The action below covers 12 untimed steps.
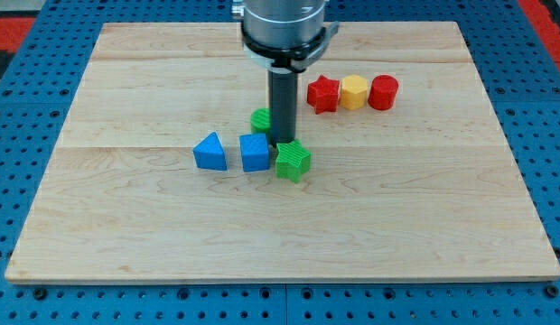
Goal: Move the blue triangle to the left of green circle
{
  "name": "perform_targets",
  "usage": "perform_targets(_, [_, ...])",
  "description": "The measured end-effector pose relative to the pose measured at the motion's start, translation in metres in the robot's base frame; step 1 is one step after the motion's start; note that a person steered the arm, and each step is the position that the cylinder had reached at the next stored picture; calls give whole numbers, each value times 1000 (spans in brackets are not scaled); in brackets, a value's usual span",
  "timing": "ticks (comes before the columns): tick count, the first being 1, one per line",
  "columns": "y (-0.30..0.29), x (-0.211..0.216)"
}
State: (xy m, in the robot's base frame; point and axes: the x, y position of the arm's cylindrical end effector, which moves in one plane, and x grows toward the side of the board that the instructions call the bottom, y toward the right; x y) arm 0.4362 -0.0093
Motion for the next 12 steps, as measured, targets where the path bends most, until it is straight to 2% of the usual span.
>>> perform_targets(1, [-37,0])
perform_targets(4, [-79,-26])
perform_targets(6, [-148,18])
perform_targets(7, [-117,43])
perform_targets(8, [-69,46])
perform_targets(9, [-63,46])
perform_targets(11, [-88,15])
perform_targets(12, [-37,26])
